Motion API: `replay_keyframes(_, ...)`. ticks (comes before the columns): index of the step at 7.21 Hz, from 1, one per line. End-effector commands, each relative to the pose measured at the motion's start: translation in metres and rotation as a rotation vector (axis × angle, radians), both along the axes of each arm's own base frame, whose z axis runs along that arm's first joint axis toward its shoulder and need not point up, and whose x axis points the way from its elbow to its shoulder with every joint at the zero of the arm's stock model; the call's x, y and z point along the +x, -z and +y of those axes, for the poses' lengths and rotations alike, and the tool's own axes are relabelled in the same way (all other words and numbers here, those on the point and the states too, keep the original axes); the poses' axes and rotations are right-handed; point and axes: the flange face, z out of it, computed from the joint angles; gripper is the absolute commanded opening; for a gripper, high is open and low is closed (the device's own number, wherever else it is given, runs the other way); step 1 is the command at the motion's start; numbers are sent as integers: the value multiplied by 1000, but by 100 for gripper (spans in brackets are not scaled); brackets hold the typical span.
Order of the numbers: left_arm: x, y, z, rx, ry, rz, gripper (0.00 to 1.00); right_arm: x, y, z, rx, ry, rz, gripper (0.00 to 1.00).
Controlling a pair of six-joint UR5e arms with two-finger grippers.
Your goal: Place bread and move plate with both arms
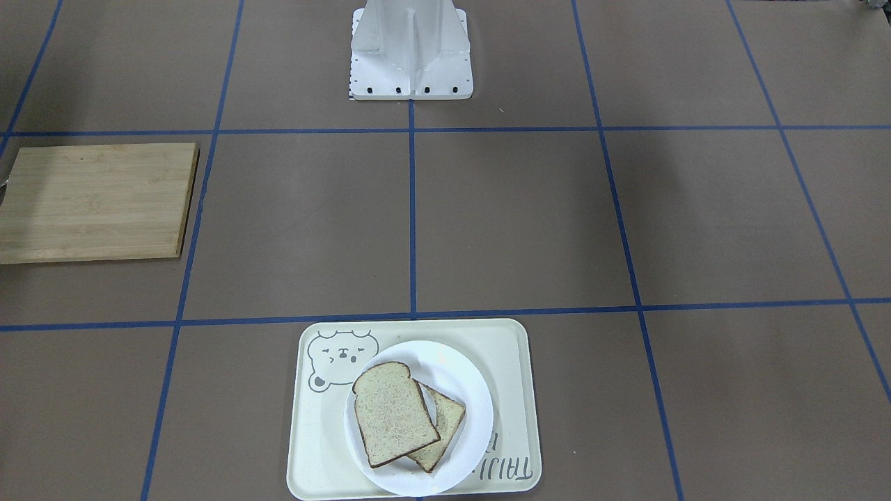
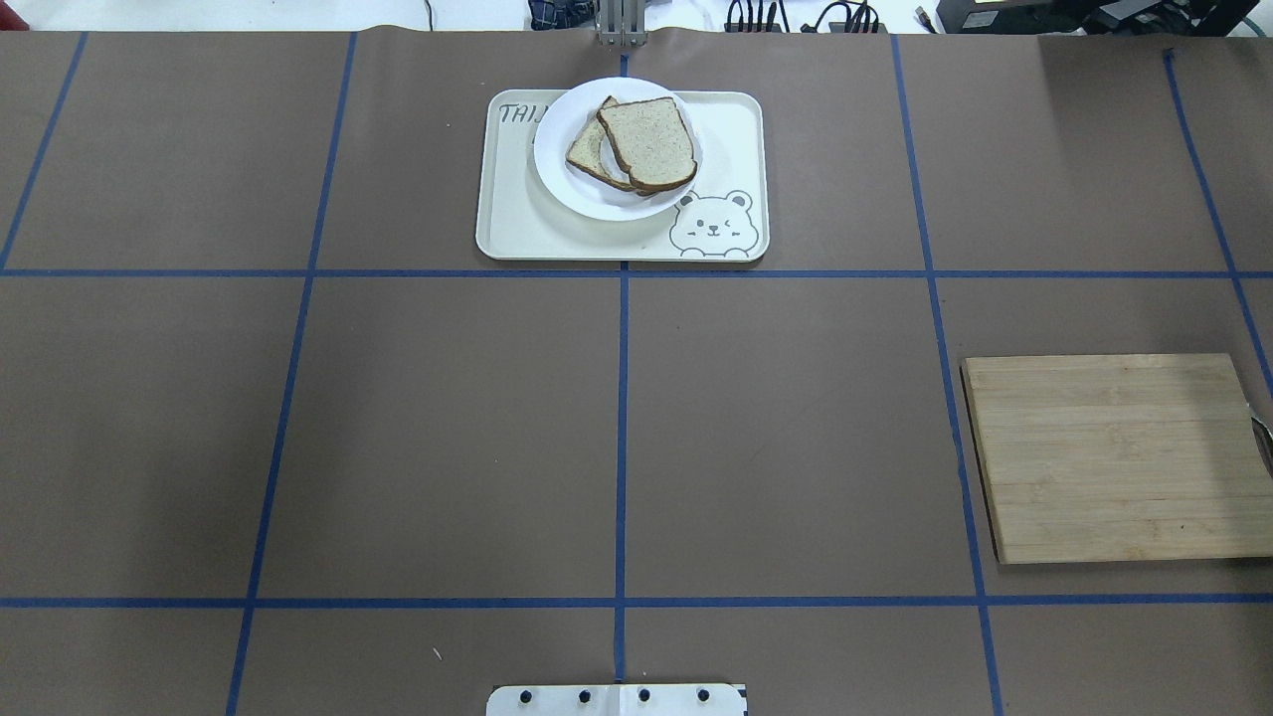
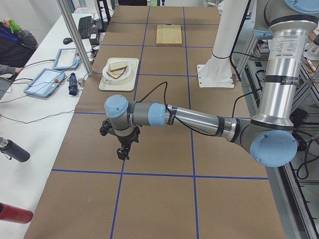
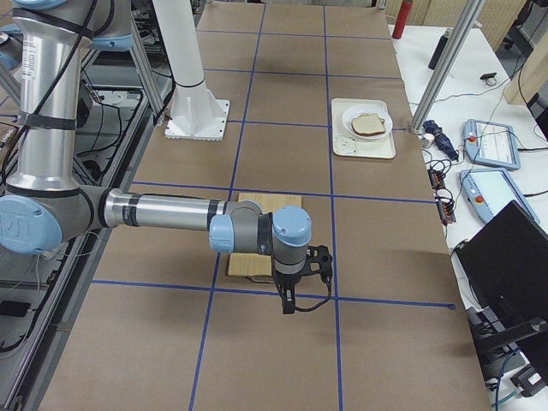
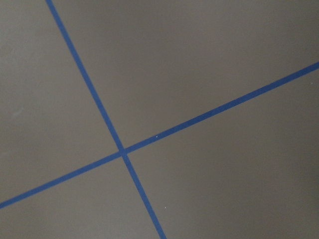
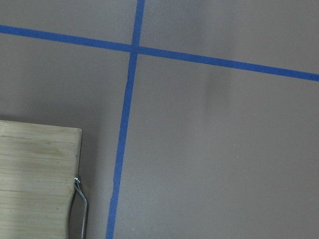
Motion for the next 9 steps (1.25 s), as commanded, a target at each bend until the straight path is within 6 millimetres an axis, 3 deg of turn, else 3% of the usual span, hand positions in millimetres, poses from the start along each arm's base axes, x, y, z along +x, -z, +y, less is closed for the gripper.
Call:
replay_keyframes(1,-26,-34,45,-63,52,12,98,0,0,0,1,0,0,100)
replay_keyframes(9,-33,-34,59,-57,62,9,98,0,1,-1,0,-2,-2,100)
